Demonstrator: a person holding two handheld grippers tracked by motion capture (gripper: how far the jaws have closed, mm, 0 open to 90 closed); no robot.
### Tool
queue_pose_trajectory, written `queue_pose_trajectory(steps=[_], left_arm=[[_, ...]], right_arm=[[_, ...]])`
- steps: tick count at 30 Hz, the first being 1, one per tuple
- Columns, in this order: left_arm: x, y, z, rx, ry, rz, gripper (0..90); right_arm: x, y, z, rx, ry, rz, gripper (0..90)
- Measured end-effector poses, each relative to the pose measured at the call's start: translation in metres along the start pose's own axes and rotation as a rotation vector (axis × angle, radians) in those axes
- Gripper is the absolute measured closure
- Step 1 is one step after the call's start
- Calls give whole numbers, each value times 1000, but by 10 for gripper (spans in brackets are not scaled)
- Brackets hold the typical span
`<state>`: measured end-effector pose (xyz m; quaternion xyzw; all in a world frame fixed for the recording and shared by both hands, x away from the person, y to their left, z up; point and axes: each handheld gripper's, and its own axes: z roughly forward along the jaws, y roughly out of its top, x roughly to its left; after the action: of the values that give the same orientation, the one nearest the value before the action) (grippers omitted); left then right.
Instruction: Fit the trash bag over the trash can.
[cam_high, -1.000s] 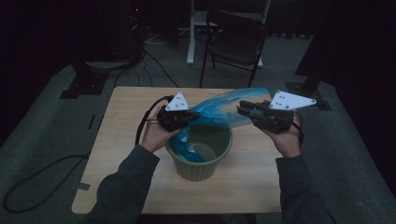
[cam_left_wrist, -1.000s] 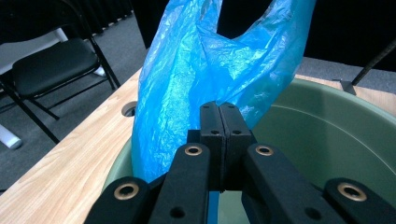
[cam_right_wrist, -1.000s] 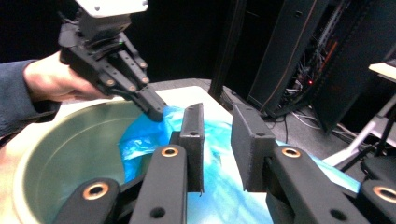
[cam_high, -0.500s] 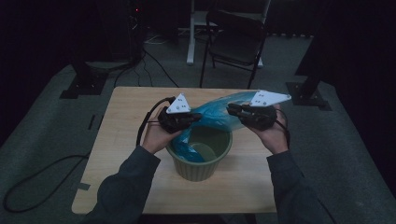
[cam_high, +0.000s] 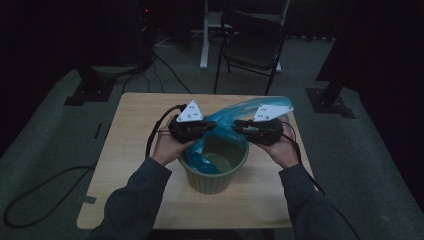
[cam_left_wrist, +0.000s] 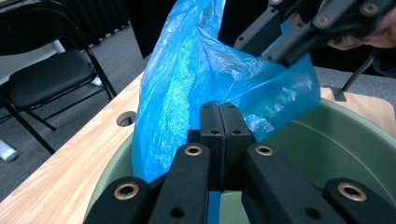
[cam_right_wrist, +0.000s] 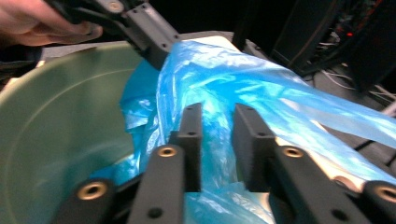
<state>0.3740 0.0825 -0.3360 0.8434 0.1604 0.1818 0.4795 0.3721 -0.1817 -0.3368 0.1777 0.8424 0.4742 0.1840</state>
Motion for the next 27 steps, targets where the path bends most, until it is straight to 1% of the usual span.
queue_pose_trajectory(steps=[1, 2, 3, 4, 8, 9, 10, 11, 13, 14, 16, 18, 20, 21, 23, 27], left_arm=[[0, -1, 0, -1, 1, -1, 898], [0, -1, 0, -1, 1, -1, 898], [1, -1, 0, 1, 3, -4, 898], [1, -2, -1, 0, 1, -6, 898], [1, -3, -1, -12, -3, -14, 898], [1, -3, -1, -16, -7, -17, 898], [1, -3, -1, -16, -7, -17, 898], [1, -3, -1, -22, -10, -19, 898], [0, -3, -2, -32, -16, -22, 898], [0, -3, -2, -38, -18, -26, 898], [0, -4, -3, -41, -17, -26, 899], [1, -5, -6, -42, -12, -28, 898], [3, -7, -9, -47, -8, -33, 899], [3, -7, -9, -47, -8, -33, 899], [5, -11, -15, -58, -1, -46, 899], [8, -17, -21, -59, 13, -58, 899]], right_arm=[[1, 0, 1, -5, 8, -3, 680], [1, 0, 1, -5, 8, -3, 680], [3, 0, 2, -11, 20, -4, 660], [6, 1, 3, -19, 33, -7, 614], [9, 3, 6, -16, 29, -16, 550], [10, 4, 7, -16, 19, -19, 527], [10, 4, 7, -16, 19, -19, 527], [10, 5, 8, -11, 8, -24, 521], [11, 8, 12, 2, 17, -31, 522], [12, 8, 14, 8, 15, -31, 538], [12, 9, 18, 23, 13, -36, 648], [12, 9, 21, 41, 5, -43, 783], [11, 8, 22, 53, -9, -45, 871], [11, 8, 22, 53, -9, -45, 871], [12, 8, 20, 55, -22, -51, 900], [11, 8, 16, 66, -40, -47, 900]])
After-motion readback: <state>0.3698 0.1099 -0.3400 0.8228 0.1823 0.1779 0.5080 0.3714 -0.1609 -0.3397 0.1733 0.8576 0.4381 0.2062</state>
